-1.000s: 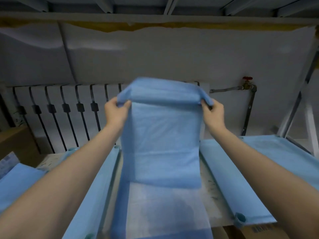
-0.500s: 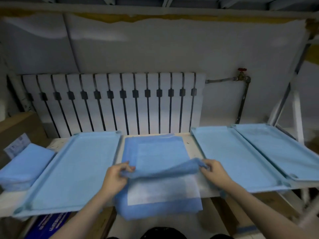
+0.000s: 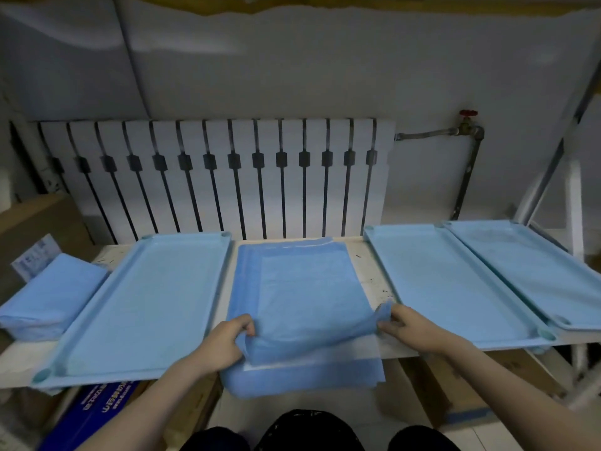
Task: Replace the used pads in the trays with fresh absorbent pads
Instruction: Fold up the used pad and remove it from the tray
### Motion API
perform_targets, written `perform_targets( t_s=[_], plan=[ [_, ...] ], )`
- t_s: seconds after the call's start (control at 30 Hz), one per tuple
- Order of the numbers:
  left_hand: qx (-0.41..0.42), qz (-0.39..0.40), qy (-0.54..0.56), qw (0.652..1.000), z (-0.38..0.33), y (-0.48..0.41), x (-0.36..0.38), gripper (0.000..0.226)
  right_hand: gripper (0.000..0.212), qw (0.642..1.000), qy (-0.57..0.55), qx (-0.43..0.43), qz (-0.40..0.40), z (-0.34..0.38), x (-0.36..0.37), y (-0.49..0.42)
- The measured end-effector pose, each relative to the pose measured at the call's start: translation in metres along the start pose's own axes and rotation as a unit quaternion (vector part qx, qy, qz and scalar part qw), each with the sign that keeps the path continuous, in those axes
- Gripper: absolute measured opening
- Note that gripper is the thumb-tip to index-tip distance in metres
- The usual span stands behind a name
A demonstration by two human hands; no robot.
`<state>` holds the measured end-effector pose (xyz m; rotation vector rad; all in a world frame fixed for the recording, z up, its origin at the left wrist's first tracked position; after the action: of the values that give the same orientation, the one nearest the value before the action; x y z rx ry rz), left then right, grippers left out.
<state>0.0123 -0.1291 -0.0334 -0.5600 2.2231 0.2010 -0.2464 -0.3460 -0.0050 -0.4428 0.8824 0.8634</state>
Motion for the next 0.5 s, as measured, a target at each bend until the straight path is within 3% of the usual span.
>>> perform_targets(
  t_s=[0.07, 0.13, 0.2, 0.37, 0.5],
  plan=[
    [-0.02, -0.035, 0.017, 0.999, 0.002, -0.008, -0.005, 0.023, 0.027, 0.998, -0.044, 0.013, -0.032, 0.0, -0.002, -0.009],
    [-0.046, -0.092, 0.056, 0.993, 0.0, -0.017, -0.012, 0.005, 0.02, 0.995, -0.071, 0.021, -0.073, -0.004, -0.004, -0.022],
    [-0.085, -0.143, 0.086, 0.982, 0.0, -0.025, -0.015, 0.013, 0.012, 0.988, -0.087, 0.041, -0.119, -0.009, -0.005, -0.037],
    [-0.128, -0.266, 0.054, 0.954, 0.009, -0.045, -0.019, 0.017, 0.018, 0.956, -0.13, 0.117, -0.234, -0.01, -0.004, -0.078],
    [-0.176, -0.262, -0.02, 0.949, 0.028, -0.056, -0.001, 0.027, 0.016, 0.961, -0.032, 0.214, -0.17, -0.032, 0.027, -0.092]
  ],
)
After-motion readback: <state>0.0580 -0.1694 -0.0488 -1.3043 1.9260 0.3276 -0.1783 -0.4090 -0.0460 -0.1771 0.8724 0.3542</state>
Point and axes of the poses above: each hand's wrist, its own y-axis away from the middle knuckle, its own x-axis out of the palm, z = x × y, the point moved 7 cm from there along -y, towards the middle knuckle, and after that the axes turned 4 degrees about -z, right-handed, at the moved point
